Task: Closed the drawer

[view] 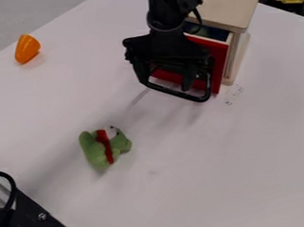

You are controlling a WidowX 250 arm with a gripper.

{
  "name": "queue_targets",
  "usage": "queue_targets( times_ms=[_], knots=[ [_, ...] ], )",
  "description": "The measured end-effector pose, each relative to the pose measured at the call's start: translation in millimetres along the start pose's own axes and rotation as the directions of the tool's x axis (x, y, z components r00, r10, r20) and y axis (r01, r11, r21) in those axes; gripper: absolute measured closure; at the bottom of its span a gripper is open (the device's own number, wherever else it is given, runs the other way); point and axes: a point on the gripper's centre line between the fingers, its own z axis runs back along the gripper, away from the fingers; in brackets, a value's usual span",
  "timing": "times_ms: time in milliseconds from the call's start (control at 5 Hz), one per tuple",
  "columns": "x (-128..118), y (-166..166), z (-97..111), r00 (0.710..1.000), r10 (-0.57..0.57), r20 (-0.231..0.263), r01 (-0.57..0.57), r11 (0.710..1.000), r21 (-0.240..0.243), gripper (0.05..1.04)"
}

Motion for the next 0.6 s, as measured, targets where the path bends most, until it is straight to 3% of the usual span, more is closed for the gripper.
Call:
queue_targets(
  times_ms=[200,600],
  knots=[
    [12.9,-2.1,-5.1,1.000,-0.003,0.023,0.003,1.000,0.001,0.085],
    [42.9,-13.2,-24.6,1.000,-0.027,0.001,0.027,0.999,-0.025,0.085]
  ],
)
